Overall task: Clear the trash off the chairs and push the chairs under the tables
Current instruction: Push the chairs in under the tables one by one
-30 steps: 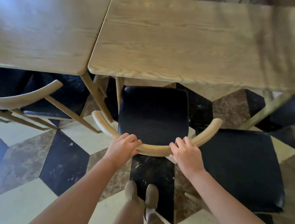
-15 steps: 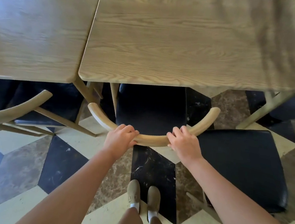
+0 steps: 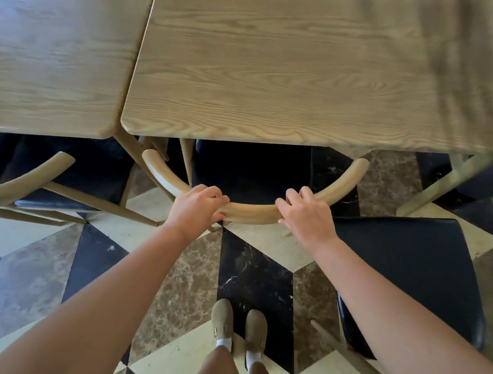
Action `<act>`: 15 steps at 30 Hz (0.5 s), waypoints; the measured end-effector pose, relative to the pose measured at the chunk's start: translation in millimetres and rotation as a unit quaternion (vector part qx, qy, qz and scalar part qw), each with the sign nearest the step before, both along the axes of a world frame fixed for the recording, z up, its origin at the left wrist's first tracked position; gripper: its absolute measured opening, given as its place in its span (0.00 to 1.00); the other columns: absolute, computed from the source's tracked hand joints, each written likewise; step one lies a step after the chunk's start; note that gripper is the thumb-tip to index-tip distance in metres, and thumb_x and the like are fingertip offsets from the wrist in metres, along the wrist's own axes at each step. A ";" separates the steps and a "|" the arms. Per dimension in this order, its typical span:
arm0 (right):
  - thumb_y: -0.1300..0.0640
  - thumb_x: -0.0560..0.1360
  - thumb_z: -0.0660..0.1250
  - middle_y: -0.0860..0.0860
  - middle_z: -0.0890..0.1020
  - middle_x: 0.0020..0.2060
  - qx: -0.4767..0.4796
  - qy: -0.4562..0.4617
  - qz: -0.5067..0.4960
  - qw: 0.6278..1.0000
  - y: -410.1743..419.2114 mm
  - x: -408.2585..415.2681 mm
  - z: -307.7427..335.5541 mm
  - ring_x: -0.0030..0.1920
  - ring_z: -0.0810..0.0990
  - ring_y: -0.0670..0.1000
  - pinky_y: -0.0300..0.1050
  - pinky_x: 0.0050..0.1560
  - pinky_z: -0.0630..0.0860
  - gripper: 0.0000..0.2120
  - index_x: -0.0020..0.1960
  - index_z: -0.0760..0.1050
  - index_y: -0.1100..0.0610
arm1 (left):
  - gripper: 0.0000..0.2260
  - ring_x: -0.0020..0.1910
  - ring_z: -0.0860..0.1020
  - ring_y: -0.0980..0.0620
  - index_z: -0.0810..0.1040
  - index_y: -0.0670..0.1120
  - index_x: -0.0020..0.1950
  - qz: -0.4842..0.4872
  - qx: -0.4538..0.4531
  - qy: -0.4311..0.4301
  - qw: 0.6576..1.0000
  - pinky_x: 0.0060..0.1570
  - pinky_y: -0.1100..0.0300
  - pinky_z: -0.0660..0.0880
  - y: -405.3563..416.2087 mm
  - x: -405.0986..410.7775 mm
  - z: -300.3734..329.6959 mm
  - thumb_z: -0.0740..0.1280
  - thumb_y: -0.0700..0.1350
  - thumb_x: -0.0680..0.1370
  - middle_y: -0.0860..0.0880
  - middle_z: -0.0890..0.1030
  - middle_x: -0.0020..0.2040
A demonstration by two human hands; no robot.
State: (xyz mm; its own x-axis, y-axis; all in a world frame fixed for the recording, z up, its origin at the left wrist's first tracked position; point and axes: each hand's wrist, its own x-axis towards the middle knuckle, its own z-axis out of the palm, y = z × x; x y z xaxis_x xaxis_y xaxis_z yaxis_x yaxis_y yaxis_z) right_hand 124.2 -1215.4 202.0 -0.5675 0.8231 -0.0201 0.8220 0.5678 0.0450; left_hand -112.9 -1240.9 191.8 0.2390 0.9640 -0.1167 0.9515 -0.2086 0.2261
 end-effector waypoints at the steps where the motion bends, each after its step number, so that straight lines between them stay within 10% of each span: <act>1: 0.54 0.62 0.79 0.53 0.78 0.35 0.000 0.001 0.000 1.000 0.2 0.6 -1.0 0.36 0.76 0.54 0.41 0.25 0.72 0.15 0.43 0.78 0.58 | 0.16 0.50 0.77 0.46 0.79 0.47 0.60 -0.001 0.004 0.001 1.000 0.43 0.53 0.75 -1.0 -0.4 -0.7 0.71 0.47 0.73 0.49 0.81 0.52; 15: 0.47 0.76 0.63 0.55 0.76 0.52 -0.078 0.000 -0.016 0.997 -23.3 -0.9 40.9 0.53 0.73 0.56 0.51 0.53 0.72 0.18 0.59 0.72 0.58 | 0.19 0.65 0.71 0.48 0.69 0.46 0.69 0.073 -0.032 0.029 0.996 0.64 0.54 0.65 -30.7 36.2 55.9 0.62 0.48 0.78 0.48 0.74 0.66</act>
